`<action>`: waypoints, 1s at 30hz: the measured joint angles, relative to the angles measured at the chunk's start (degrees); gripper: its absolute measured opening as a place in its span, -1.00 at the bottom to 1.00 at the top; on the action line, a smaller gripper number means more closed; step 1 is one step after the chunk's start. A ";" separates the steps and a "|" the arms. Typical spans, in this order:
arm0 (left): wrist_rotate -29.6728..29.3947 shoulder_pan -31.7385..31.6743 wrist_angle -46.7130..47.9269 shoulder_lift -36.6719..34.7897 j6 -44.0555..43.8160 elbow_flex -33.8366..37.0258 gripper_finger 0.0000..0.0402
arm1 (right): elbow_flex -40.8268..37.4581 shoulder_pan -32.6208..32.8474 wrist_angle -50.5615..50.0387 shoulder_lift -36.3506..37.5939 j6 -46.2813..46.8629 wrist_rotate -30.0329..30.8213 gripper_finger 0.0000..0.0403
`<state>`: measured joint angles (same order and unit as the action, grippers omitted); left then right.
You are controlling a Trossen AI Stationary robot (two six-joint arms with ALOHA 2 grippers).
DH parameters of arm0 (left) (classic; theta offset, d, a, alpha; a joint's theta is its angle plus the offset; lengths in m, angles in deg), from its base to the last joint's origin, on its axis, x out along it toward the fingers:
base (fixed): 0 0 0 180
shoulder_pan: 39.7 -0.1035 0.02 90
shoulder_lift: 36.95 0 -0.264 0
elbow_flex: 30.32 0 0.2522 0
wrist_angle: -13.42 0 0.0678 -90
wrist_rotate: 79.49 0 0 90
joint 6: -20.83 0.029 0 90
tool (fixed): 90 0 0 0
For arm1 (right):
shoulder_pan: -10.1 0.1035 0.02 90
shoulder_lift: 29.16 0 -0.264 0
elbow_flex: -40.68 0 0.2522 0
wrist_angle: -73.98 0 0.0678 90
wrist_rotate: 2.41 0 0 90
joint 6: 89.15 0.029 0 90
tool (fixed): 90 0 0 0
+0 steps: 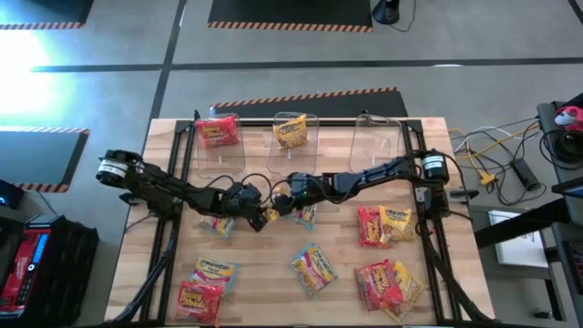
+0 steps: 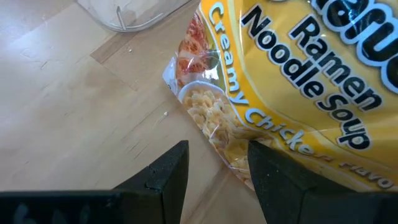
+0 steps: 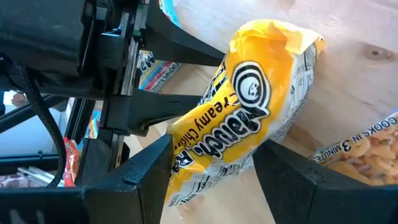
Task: Sort Maruchan noodles
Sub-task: Put the yellow noodle pack into the middle transparent bin
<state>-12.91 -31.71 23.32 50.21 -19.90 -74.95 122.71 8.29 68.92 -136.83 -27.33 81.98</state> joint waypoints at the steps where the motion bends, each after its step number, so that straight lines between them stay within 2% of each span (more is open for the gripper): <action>1: 0.00 0.00 -0.05 0.00 -0.12 0.00 -0.26 | -0.16 0.00 -0.06 0.00 0.39 0.01 0.03; 10: -0.17 0.08 -4.35 0.00 -1.43 -0.02 -0.26 | -0.87 -0.07 -0.31 0.00 4.12 0.08 0.03; 21: -0.06 0.07 -5.01 0.02 -0.85 -0.02 -0.26 | -0.94 -0.15 -0.40 0.00 5.04 0.98 0.03; 30: 0.31 0.09 -5.21 0.02 -0.74 -0.02 -0.26 | -0.94 -0.37 -0.77 0.00 5.18 1.70 -0.14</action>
<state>-12.60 -31.62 18.11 50.23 -20.65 -74.97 121.77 7.92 68.16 -136.83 -22.15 83.69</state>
